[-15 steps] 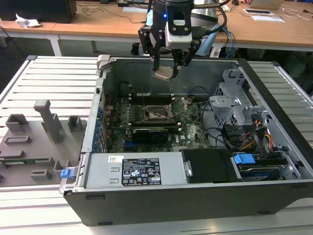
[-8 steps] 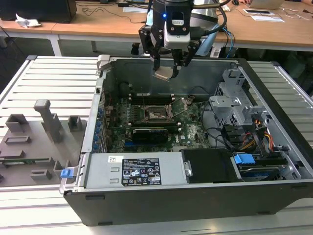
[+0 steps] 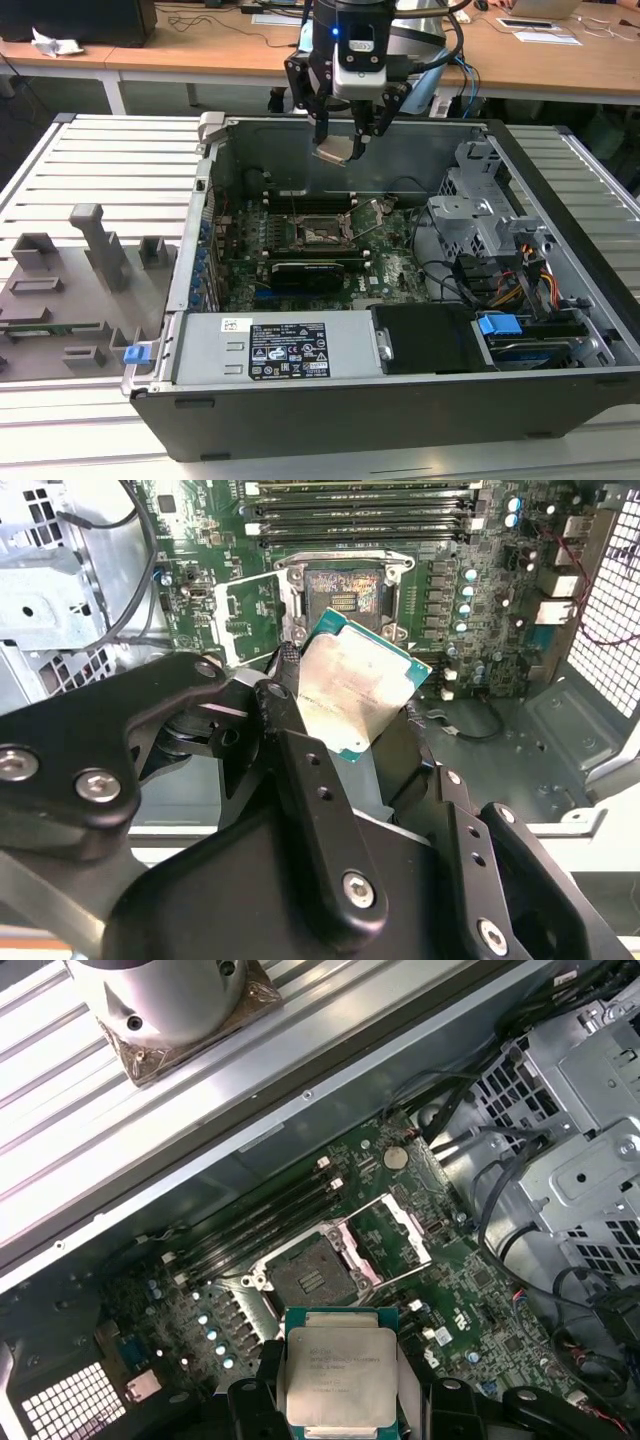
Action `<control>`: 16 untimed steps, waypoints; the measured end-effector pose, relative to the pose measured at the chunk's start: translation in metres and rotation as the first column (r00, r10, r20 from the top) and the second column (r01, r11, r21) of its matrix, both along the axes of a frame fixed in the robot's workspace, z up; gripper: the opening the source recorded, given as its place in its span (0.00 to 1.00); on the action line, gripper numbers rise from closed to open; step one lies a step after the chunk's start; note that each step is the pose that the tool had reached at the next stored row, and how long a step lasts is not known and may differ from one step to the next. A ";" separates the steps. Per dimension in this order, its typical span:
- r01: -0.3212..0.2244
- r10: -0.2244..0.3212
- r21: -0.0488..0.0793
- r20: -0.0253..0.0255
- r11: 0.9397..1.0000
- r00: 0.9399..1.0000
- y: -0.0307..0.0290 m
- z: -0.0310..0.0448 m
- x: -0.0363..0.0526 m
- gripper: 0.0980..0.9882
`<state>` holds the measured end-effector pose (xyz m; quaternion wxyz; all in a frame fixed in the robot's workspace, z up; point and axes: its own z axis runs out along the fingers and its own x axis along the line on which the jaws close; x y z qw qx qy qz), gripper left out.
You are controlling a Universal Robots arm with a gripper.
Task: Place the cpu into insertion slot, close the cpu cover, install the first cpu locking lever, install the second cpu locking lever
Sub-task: 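Place the cpu into insertion slot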
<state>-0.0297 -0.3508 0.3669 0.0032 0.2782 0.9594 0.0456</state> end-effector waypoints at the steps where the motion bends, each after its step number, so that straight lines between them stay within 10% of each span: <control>1: 0.005 -0.005 0.000 0.000 1.000 1.000 0.0000 0.0000 0.0000 0.49; 16: 0.071 -0.071 0.000 0.000 0.997 0.997 0.0000 0.0000 0.0000 0.49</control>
